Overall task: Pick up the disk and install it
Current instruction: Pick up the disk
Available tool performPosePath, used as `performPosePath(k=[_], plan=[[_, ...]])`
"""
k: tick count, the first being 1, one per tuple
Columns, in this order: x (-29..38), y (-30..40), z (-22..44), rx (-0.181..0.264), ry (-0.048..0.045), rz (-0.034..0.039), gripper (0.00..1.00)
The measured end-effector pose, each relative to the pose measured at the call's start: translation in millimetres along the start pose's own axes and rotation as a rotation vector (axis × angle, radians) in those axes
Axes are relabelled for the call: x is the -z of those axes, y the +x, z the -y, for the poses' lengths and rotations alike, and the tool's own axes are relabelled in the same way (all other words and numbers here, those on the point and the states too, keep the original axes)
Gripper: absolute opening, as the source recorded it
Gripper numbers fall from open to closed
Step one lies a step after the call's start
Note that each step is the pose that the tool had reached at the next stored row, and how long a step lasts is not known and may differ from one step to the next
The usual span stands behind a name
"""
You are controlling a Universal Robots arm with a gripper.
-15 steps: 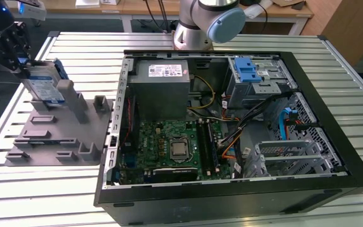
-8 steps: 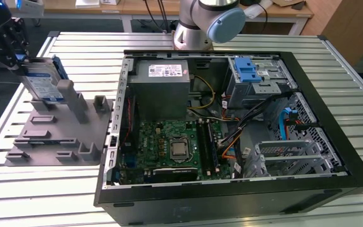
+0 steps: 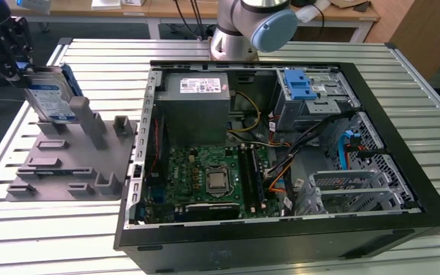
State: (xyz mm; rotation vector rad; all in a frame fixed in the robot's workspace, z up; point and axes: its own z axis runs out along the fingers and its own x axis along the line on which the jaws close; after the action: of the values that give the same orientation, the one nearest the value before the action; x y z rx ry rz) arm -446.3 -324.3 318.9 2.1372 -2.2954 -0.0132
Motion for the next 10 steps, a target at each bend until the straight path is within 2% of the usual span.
performPosePath(k=[10], plan=[[8.6, 0.0, -0.1, 0.0, 0.0001, 0.0, 0.36]])
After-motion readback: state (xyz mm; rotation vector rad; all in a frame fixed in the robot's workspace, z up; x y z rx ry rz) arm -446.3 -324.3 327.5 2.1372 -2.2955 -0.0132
